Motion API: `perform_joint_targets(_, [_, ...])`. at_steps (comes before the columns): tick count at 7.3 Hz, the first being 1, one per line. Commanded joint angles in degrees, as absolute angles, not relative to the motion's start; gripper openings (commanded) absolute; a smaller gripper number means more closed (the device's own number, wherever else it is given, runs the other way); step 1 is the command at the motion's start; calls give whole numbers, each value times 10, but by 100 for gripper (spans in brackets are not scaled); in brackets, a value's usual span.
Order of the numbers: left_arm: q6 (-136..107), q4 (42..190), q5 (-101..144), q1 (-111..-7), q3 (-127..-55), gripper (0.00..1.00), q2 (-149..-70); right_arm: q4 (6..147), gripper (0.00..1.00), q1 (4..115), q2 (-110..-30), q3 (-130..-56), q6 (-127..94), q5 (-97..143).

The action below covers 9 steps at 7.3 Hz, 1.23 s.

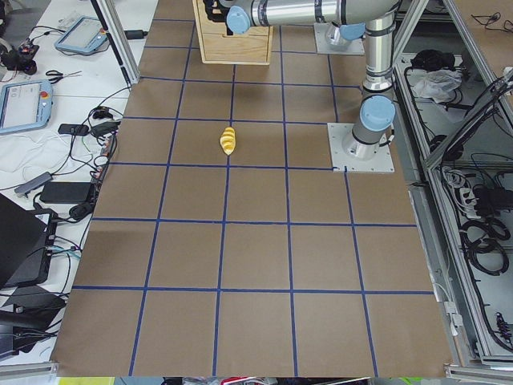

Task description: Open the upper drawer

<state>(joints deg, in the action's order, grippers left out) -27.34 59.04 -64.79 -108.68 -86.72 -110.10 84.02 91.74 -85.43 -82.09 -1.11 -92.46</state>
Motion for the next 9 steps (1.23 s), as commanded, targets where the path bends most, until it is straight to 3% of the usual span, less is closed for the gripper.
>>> perform_joint_targets(1, [-256, 591, -651, -1087, -875, 99, -1101, 840, 100, 918, -854, -822, -11, -925])
perform_joint_targets(9, [-203, 597, -711, -1086, -896, 100, -1094, 840, 100, 918, -854, -821, -11, -925])
